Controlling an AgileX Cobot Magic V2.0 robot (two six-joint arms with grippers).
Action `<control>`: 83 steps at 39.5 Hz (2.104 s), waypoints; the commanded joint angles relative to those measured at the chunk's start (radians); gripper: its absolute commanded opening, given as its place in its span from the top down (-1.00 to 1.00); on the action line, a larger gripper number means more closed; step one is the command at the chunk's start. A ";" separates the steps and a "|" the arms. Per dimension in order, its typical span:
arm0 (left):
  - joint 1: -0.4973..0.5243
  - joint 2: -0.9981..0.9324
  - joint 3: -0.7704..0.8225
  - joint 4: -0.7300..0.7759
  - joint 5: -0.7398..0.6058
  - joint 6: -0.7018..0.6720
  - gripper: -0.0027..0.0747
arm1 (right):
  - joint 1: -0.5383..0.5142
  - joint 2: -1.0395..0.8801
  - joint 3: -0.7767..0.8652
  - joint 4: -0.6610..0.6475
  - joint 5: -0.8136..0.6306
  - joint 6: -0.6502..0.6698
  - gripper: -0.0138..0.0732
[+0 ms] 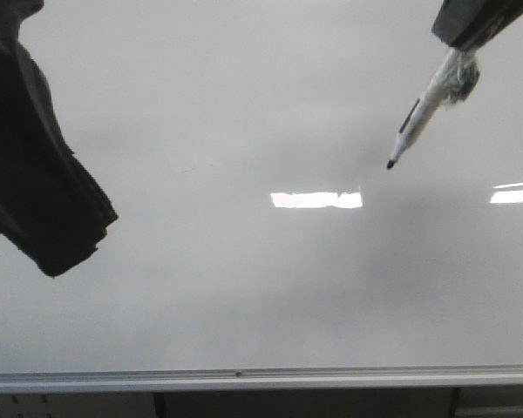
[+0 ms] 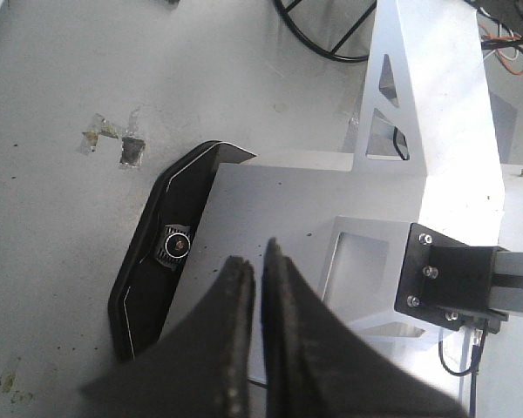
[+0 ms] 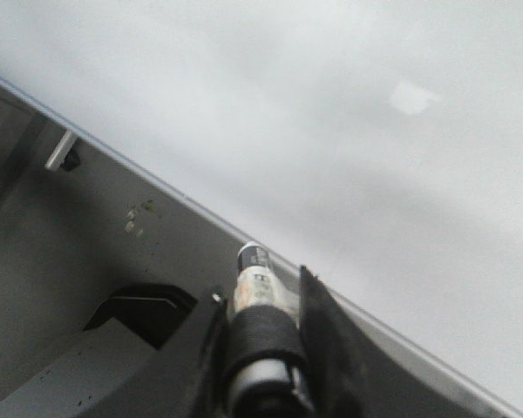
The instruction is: Write number 0 on whiteboard
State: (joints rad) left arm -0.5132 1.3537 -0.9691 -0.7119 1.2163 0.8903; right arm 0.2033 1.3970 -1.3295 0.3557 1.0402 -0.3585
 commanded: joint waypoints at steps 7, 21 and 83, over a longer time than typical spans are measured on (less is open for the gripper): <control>-0.008 -0.032 -0.030 -0.059 0.038 -0.003 0.98 | -0.007 -0.037 -0.164 -0.005 -0.132 0.003 0.82; -0.008 -0.032 -0.030 -0.059 0.038 -0.003 0.98 | -0.007 0.093 -0.354 -0.009 -0.097 0.004 0.82; -0.008 -0.032 -0.030 -0.059 0.038 -0.003 0.98 | -0.006 0.264 -0.456 -0.036 -0.131 0.004 0.82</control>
State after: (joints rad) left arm -0.5132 1.3537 -0.9691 -0.7119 1.2163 0.8903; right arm 0.2009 1.6997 -1.7522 0.3147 0.9645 -0.3523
